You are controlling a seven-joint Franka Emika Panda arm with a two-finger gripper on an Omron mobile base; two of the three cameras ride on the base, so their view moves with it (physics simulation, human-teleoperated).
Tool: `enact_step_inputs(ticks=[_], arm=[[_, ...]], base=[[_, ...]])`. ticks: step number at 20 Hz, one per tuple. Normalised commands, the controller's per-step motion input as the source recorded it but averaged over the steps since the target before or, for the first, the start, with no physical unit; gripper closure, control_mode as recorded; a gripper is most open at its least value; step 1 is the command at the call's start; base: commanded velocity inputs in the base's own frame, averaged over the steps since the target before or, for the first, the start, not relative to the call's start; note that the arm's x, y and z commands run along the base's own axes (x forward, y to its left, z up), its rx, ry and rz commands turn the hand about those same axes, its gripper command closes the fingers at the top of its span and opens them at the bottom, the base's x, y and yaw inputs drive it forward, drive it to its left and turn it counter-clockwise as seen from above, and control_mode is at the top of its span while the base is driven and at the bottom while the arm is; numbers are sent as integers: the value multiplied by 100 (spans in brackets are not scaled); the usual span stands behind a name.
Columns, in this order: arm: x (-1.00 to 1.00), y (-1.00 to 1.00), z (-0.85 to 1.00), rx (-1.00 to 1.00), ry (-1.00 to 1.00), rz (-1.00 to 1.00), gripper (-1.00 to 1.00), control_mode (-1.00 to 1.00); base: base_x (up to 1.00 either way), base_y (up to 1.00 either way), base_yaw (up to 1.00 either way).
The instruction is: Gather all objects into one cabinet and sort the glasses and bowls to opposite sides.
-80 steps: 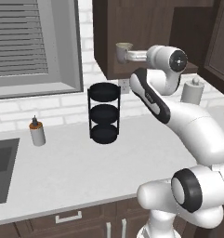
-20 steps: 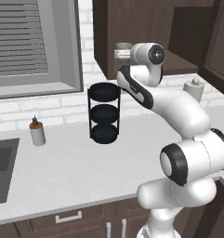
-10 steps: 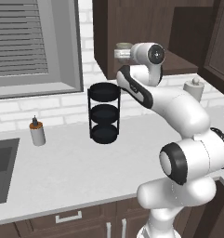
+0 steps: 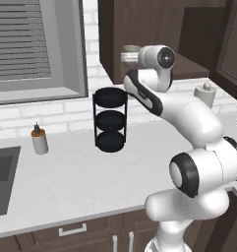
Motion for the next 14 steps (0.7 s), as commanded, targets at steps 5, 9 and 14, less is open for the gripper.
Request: enact_step_inputs(ticks=[5, 9, 14], arm=[[-49, -6, 1, 0, 0, 0, 100, -100], [-44, 0, 10, 0, 0, -1, 100, -100], [-37, 0, 13, 0, 0, -3, 100, -100]], base=[[0, 0, 0], [0, 0, 0], [0, 0, 0]])
